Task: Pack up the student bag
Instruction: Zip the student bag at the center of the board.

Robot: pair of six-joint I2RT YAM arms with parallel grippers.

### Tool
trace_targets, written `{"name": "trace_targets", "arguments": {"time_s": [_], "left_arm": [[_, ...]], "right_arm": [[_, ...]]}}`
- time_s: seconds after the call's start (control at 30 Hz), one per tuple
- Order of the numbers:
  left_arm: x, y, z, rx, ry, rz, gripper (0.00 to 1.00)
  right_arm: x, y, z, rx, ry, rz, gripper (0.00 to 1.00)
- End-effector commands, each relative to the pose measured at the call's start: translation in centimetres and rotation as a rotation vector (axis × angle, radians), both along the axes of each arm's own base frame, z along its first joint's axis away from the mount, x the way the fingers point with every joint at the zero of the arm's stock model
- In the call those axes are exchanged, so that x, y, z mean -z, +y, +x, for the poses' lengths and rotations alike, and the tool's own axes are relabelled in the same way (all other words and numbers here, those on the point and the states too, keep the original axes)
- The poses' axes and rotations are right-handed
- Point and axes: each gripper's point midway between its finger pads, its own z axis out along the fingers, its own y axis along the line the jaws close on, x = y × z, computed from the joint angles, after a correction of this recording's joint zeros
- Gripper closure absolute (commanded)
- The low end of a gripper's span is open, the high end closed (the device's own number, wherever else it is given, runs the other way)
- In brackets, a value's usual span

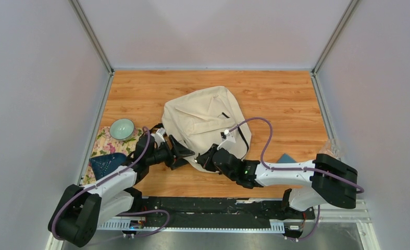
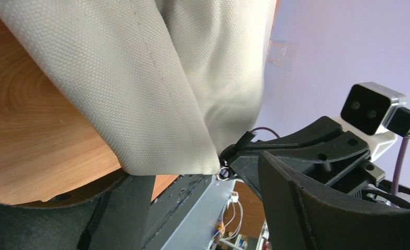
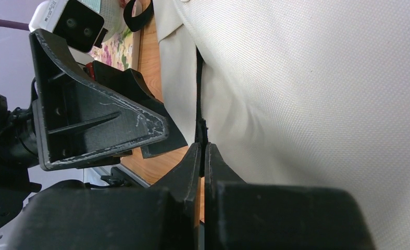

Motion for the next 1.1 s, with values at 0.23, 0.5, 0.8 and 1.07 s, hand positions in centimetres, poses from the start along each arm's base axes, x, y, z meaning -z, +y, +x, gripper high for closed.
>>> {"name": "trace_targets", "arguments": {"time_s": [0.23,0.5,0.8,1.07], "left_arm": [[-2.3,-0.3,1.2,-0.045,-0.036,-0.055,0.22],[-2.8,-0.1,-0.3,-0.02,0.004,-0.052,0.21],[-3.5,-0.2,0.0,-0.054,0.013,-0.101,0.21],[-2.4,-0.7,1.3,-0.055,0.013,-0.094,0.27]], "right_arm": [[-1.6,-0.2,0.2,0.023,-0.038,0.014,1.0],[-3.0,-0.7,1.0,0.056,-0.076,-0.005,1.0],[-3.0,-1.0,1.0,0.06,-0.079,-0.006,1.0],[-3.5,-0.9,0.7,0.04,-0.085,0.012,1.0]]}}
